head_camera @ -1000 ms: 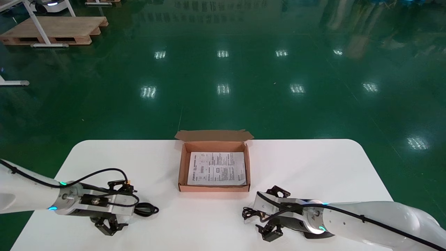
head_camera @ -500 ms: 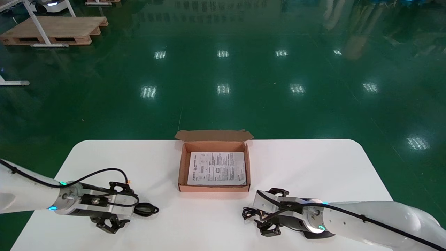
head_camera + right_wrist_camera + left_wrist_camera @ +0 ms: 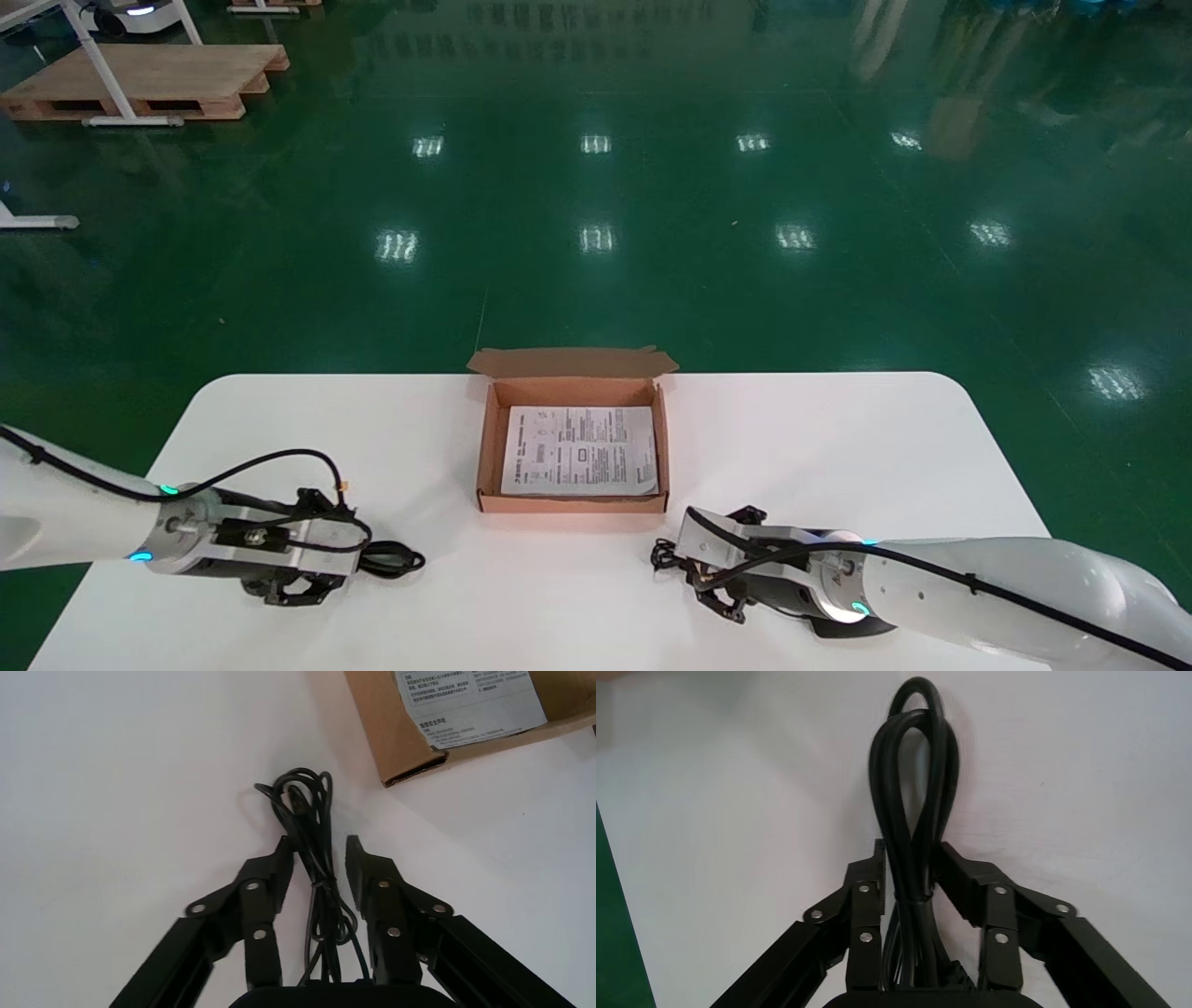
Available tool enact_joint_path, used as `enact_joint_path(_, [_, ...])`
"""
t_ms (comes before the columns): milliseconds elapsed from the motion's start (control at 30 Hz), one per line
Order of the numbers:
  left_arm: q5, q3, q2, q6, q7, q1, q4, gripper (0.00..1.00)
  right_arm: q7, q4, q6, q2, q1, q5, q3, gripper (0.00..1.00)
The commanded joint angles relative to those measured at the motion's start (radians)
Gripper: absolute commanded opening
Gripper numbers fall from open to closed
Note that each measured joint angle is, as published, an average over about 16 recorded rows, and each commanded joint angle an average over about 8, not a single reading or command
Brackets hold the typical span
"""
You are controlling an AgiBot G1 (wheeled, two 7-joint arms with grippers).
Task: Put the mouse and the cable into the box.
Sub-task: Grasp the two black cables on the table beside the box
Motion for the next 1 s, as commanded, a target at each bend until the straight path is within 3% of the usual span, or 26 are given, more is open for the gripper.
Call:
enact_joint_path(33, [0.0, 0.0, 0.0, 0.0, 0.0, 0.0, 0.0, 0.0, 0.0, 0.0, 0.0, 0.0, 0.0, 0.0, 0.0, 0.0])
enact_joint_path(700, [0.006, 0.004, -0.008, -0.003, 0.005, -0.005, -0.003, 0.0, 0.011, -0.008, -0.006, 0.007, 0.005, -0.001, 0.002, 0.0])
enact_joint_path(1000, [-0.025, -0.021, -0.061, 0.009, 0.008, -0.08, -0.035, 0.0, 0.092, -0.078, 0.003, 0.076, 0.105, -0.043, 0.025, 0.0])
